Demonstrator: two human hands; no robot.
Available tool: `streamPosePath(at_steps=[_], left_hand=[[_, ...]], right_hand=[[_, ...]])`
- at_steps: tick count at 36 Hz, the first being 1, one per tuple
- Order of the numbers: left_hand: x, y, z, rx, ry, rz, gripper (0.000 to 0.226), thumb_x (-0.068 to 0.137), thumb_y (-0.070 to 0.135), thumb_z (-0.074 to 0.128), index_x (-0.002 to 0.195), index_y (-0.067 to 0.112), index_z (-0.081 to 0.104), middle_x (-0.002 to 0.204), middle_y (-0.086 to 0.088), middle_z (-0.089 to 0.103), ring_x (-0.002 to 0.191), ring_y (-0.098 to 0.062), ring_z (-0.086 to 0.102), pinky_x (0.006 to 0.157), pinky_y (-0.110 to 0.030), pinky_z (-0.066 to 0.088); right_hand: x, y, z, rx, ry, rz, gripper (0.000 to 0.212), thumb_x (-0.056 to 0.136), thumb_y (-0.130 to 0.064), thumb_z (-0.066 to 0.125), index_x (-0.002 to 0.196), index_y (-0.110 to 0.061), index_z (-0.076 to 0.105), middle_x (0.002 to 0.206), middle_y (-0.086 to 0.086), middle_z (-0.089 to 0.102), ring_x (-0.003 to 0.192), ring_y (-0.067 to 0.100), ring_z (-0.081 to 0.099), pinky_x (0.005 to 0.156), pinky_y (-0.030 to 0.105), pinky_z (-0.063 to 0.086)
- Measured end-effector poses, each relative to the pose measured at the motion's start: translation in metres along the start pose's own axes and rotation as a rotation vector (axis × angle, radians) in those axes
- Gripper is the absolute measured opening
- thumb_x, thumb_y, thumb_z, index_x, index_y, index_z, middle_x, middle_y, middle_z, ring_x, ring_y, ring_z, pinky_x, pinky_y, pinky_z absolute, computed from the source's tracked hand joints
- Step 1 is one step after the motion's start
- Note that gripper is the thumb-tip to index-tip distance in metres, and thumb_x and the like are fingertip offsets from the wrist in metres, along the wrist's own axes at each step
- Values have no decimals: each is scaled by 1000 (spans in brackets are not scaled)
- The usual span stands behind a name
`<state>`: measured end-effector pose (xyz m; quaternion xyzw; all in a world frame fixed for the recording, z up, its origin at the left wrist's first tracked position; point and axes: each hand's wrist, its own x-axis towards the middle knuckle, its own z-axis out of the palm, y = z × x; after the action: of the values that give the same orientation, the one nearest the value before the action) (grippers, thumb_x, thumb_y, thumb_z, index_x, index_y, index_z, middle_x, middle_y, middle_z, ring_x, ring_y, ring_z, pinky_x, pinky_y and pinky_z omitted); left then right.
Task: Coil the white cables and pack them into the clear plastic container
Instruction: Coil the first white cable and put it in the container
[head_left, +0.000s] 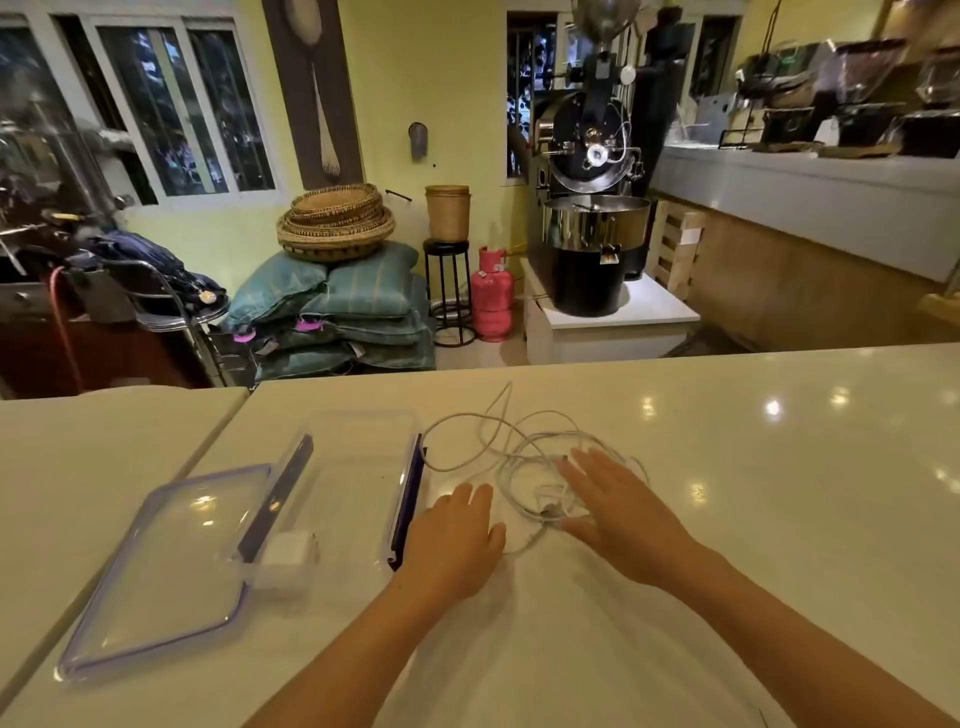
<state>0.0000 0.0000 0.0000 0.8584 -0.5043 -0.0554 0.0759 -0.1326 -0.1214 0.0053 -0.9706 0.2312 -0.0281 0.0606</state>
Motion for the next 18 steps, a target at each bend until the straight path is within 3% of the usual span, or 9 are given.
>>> streamPosePath(at_steps=[2, 4, 9, 11, 14, 18], left_hand=[[0, 0, -1, -7, 41, -2, 38, 95, 32, 31, 127, 14, 40, 129, -5, 50, 111, -23, 53, 79, -33, 43], [1, 0, 0, 8, 79, 3, 34, 95, 30, 31, 122, 14, 45, 122, -5, 54, 104, -23, 56, 73, -31, 41], [1, -3, -2, -47, 107, -45, 34, 95, 28, 32, 121, 12, 48, 121, -5, 56, 101, -23, 58, 81, -34, 46], [1, -4, -3, -100, 103, -69, 32, 95, 26, 34, 117, 11, 51, 117, -5, 59, 98, -23, 59, 81, -35, 48], [1, -5, -6, -176, 100, -105, 29, 94, 23, 36, 111, 9, 55, 108, -7, 64, 93, -23, 61, 81, -37, 51], [-1, -7, -11, -270, 103, -124, 27, 94, 21, 37, 105, 8, 58, 97, -9, 67, 87, -24, 63, 80, -37, 53]], right_hand=[[3, -3, 5, -13, 103, -81, 61, 77, -34, 69, 131, -15, 48, 140, 10, 48, 131, 28, 43, 107, 41, 37], [9, -6, 16, -112, 161, -199, 54, 53, -33, 85, 101, -19, 68, 104, 4, 73, 97, 24, 69, 80, 36, 56], [18, -18, 34, -170, 102, -370, 15, 59, -25, 64, 72, -23, 71, 66, -10, 69, 64, 10, 64, 63, 24, 57], [24, -23, 41, -238, 138, -415, 5, 57, -21, 67, 60, -25, 66, 54, -12, 61, 54, 9, 58, 58, 21, 54], [28, -29, 46, -252, 142, -397, 24, 46, -17, 80, 49, -23, 58, 44, -11, 52, 44, 9, 49, 51, 16, 45], [30, -33, 45, -304, 186, -392, 31, 36, -19, 84, 47, -23, 55, 42, -10, 50, 40, 8, 47, 44, 15, 38]])
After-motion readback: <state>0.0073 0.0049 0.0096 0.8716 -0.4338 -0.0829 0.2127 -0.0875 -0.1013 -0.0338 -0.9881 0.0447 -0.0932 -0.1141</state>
